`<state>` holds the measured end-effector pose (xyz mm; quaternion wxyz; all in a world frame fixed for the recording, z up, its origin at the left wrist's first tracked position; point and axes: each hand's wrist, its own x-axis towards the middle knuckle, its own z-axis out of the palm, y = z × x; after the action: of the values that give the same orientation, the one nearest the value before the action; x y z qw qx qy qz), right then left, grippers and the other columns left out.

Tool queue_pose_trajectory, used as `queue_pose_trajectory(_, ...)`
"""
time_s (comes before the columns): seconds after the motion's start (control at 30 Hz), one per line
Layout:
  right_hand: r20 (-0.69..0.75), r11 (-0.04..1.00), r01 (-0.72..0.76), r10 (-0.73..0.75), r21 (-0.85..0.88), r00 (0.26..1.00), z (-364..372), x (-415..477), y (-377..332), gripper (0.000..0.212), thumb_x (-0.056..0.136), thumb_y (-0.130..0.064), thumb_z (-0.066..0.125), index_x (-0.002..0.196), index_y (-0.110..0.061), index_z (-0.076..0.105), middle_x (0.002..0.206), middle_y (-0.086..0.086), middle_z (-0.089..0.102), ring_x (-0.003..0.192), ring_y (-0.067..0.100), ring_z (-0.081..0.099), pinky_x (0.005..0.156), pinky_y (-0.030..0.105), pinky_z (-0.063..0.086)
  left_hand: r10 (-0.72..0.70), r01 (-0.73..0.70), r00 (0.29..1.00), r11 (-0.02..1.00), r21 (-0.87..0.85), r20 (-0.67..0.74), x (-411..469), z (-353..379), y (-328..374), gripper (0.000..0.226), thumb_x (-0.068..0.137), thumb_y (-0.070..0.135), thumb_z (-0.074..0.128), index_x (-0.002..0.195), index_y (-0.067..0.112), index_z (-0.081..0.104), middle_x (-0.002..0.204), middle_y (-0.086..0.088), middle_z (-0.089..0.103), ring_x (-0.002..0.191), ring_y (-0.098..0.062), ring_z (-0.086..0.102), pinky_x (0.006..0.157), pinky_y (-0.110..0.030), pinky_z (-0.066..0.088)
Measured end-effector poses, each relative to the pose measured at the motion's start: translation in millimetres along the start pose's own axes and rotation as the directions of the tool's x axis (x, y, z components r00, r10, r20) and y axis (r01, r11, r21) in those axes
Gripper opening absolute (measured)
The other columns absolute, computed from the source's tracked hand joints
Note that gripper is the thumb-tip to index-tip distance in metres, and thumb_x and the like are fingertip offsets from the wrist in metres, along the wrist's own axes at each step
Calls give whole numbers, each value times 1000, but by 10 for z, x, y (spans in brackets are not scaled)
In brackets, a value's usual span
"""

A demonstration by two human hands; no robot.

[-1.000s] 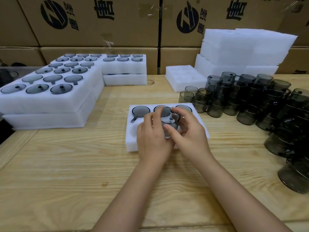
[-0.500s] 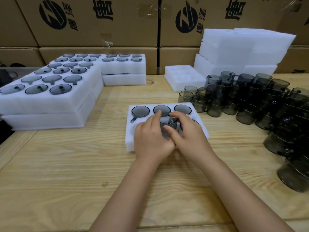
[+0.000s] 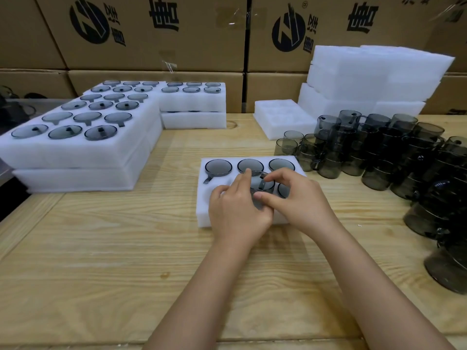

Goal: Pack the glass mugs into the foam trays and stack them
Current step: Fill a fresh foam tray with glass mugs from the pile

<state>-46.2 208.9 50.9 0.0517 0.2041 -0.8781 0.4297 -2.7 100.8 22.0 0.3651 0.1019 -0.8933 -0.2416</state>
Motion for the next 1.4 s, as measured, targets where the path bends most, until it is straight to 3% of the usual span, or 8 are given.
queue_pose_trajectory(0.17, 85, 1000, -23, 24, -4, 996, -43, 39, -32, 36, 68, -54, 71, 94, -33, 62, 100, -19, 64, 99, 1, 57, 75, 13, 41, 42, -53, 984, 997, 57, 173, 58, -76, -94, 73, 71, 49, 38, 130, 11, 56, 125, 0, 64, 117, -16, 57, 104, -32, 32)
queue_pose_trajectory(0.37, -55, 995, 61, -66, -83, 996, -64, 247, -222, 41, 93, -43, 47, 123, -18, 57, 126, -4, 58, 120, 15, 49, 94, 26, 35, 14, 8, 999, 875, -485, 42, 209, -225, 35, 65, 85, 48, 36, 139, 14, 47, 146, 1, 44, 139, -12, 33, 113, -33, 28)
queue_pose_trajectory(0.53, 478, 763, 360, -76, -537, 875, 120, 380, -314, 57, 100, -26, 36, 149, -10, 12, 157, 7, 10, 144, 22, 10, 101, 5, 1, 154, -84, 868, 983, -164, 473, 577, -93, 196, 63, 93, 59, 19, 143, 28, 41, 157, 4, 27, 146, -11, 13, 118, -40, 4)
queue_pose_trajectory(0.83, 539, 365, 489, 42, -792, 841, 332, 439, -116, 78, 96, -49, 31, 147, -20, -20, 156, 6, -24, 144, 23, -19, 116, 51, -5, 115, -106, 790, 993, -51, 602, 491, 92, -44, 49, 101, 49, 20, 145, 36, 36, 159, 10, 19, 147, -9, -3, 118, -40, -4)
queue_pose_trajectory(1.03, 490, 611, 435, -87, -662, 867, 338, 361, -70, 77, 91, -54, 37, 149, -31, -7, 158, -7, -10, 145, 16, -11, 116, 52, -4, 176, -223, 948, 962, 157, 265, 267, -85, -149, 58, 94, 50, 23, 134, 19, 52, 146, 2, 45, 140, -10, 31, 117, -43, -4)
queue_pose_trajectory(1.17, 350, 777, 310, -124, -548, 929, 422, 380, -52, 53, 99, -48, 13, 150, -32, 14, 158, -13, 9, 145, 8, -2, 116, 47, -3, -24, 2, 994, 981, -195, -109, 244, -251, -660, 43, 86, 39, 45, 117, 15, 63, 126, 1, 60, 122, -17, 53, 111, -38, 25)
queue_pose_trajectory(1.3, 350, 793, 301, -119, -530, 929, 441, 388, -3, 53, 98, -48, 13, 149, -32, 17, 157, -13, 12, 144, 7, 1, 116, 46, -3, -417, 467, 872, 555, -688, 256, 291, -255, -914, 62, 78, 27, 66, 136, 23, 44, 134, 1, 49, 125, -14, 47, 103, -29, 37)
queue_pose_trajectory(1.4, 357, 801, 303, -120, -517, 926, 421, 390, 2, 54, 98, -49, 15, 149, -30, 19, 157, -12, 13, 145, 7, 2, 116, 44, -4, -257, 438, 898, 616, -655, 358, 274, -177, -999, 69, 67, 23, 65, 134, 28, 46, 129, 13, 54, 119, -4, 51, 97, -23, 41)
